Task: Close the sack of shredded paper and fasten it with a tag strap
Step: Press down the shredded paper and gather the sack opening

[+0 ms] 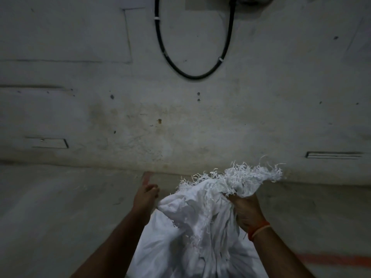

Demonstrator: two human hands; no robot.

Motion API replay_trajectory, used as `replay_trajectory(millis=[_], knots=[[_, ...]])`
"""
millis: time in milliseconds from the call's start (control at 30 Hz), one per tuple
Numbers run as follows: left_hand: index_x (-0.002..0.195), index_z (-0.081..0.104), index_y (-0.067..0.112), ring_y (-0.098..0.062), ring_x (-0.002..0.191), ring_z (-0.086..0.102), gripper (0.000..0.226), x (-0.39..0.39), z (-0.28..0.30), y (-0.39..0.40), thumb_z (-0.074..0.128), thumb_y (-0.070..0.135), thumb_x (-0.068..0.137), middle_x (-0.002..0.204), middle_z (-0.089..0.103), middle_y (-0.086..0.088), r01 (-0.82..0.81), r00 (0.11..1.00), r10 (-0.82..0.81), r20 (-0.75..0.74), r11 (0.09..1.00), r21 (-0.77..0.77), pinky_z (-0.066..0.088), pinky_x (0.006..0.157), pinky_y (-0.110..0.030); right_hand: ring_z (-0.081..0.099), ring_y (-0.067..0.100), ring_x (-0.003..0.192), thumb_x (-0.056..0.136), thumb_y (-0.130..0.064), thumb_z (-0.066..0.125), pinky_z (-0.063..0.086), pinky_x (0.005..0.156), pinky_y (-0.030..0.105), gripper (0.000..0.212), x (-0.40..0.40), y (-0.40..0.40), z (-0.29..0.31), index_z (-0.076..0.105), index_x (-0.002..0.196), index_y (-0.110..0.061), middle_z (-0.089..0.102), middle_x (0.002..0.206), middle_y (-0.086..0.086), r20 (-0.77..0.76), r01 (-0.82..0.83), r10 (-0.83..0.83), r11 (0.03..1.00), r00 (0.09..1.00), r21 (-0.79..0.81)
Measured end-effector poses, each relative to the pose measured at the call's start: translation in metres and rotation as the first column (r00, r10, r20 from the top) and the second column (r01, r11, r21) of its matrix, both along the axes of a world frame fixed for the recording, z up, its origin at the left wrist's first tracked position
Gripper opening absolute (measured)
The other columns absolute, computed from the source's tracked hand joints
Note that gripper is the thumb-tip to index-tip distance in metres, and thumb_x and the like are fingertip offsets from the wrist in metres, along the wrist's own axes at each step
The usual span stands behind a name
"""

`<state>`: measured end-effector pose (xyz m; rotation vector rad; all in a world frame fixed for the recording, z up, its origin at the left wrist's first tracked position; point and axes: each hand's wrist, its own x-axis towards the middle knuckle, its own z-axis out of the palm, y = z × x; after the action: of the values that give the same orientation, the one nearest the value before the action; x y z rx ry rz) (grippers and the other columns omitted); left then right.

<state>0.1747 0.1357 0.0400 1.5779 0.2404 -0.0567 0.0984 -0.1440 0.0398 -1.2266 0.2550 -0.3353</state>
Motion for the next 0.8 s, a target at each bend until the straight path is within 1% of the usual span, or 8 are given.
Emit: replay_trajectory(millis=[67,167,300,367,500,600,667,800], knots=[[0.113,0.066,0.000,-0.023,0.077,0.061,0.022,-0.006,-0.019,0.009,0.054,0.010,0.098,0.087,0.065,-0.010,0.036,0.971,-0.057,-0.231,0.995,-0.094,0.046,0.063,-0.029,0.071,0.030,0.109,0.079,0.005,0.077,0.053,0.099,0.051,0.041,-0.001,0.000,-0.001,0.067,0.119,-0.001,0.073,0.118,0.016,-0.025,0.024,-0.024,1.000,0.999,0.008],[0.119,0.065,0.002,-0.029,0.088,0.064,0.035,-0.022,-0.040,0.007,0.053,0.028,0.097,0.101,0.068,-0.016,0.129,0.857,-0.254,-0.448,0.948,-0.292,0.047,0.078,-0.037,0.073,0.033,0.104,0.078,0.005,0.078,0.054,0.097,0.049,0.032,-0.001,-0.001,-0.005,0.070,0.107,-0.005,0.074,0.112,0.020,-0.057,0.006,-0.004,0.999,0.998,0.041],[0.127,0.060,-0.003,-0.032,0.092,0.064,0.066,-0.033,-0.038,-0.016,0.080,0.031,0.074,0.109,0.064,-0.021,0.266,0.840,-0.482,-0.250,0.767,-0.584,0.053,0.083,-0.043,0.071,0.037,0.105,0.073,0.003,0.082,0.053,0.097,0.057,0.043,0.000,-0.001,-0.008,0.068,0.114,0.000,0.073,0.113,0.024,-0.063,0.014,-0.011,0.998,0.998,0.056],[0.117,0.067,-0.001,-0.029,0.091,0.070,0.043,-0.032,-0.029,-0.024,0.069,0.031,0.088,0.104,0.070,-0.020,0.412,0.814,-0.581,-0.031,0.613,-0.675,0.057,0.082,-0.039,0.071,0.037,0.105,0.070,-0.002,0.086,0.054,0.095,0.055,0.044,-0.001,-0.002,-0.010,0.069,0.111,-0.004,0.073,0.113,0.024,-0.059,0.034,-0.030,0.998,0.998,0.062],[0.113,0.069,-0.004,-0.027,0.086,0.066,0.042,-0.011,-0.028,-0.016,0.072,0.031,0.090,0.091,0.066,-0.020,0.356,0.882,-0.438,-0.176,0.862,-0.361,0.052,0.078,-0.034,0.070,0.037,0.109,0.050,-0.026,0.098,0.052,0.097,0.058,0.078,-0.007,-0.008,-0.011,0.067,0.117,0.000,0.072,0.118,0.021,-0.016,0.050,-0.050,0.998,0.999,0.025],[0.086,0.078,0.001,-0.020,0.075,0.067,0.019,-0.003,0.000,0.000,0.072,0.019,0.090,0.088,0.070,-0.020,0.404,0.895,-0.417,-0.161,0.909,-0.105,0.053,0.067,-0.026,0.072,0.035,0.103,0.073,0.002,0.082,0.054,0.094,0.052,0.040,-0.011,-0.012,-0.008,0.069,0.111,0.002,0.074,0.111,0.021,-0.030,0.037,-0.036,0.999,0.999,0.016],[0.099,0.074,-0.003,-0.019,0.086,0.068,0.022,-0.003,0.024,0.009,0.071,0.016,0.089,0.109,0.073,-0.019,0.374,0.926,-0.358,-0.120,0.915,0.150,0.051,0.076,-0.028,0.071,0.039,0.103,0.079,0.009,0.074,0.055,0.094,0.054,0.036,-0.013,-0.014,-0.011,0.066,0.114,0.007,0.073,0.110,0.025,-0.069,0.034,-0.031,0.999,0.997,0.033],[0.077,0.074,0.004,-0.006,0.041,0.053,0.014,0.010,0.058,0.032,0.082,0.016,0.077,0.049,0.063,-0.001,0.089,0.986,-0.146,0.081,0.869,0.486,0.040,0.045,-0.016,0.068,0.043,0.110,0.076,0.009,0.077,0.054,0.093,0.060,0.052,-0.016,-0.015,-0.015,0.059,0.125,0.007,0.069,0.117,0.028,-0.107,0.056,-0.055,0.998,0.993,0.009]])
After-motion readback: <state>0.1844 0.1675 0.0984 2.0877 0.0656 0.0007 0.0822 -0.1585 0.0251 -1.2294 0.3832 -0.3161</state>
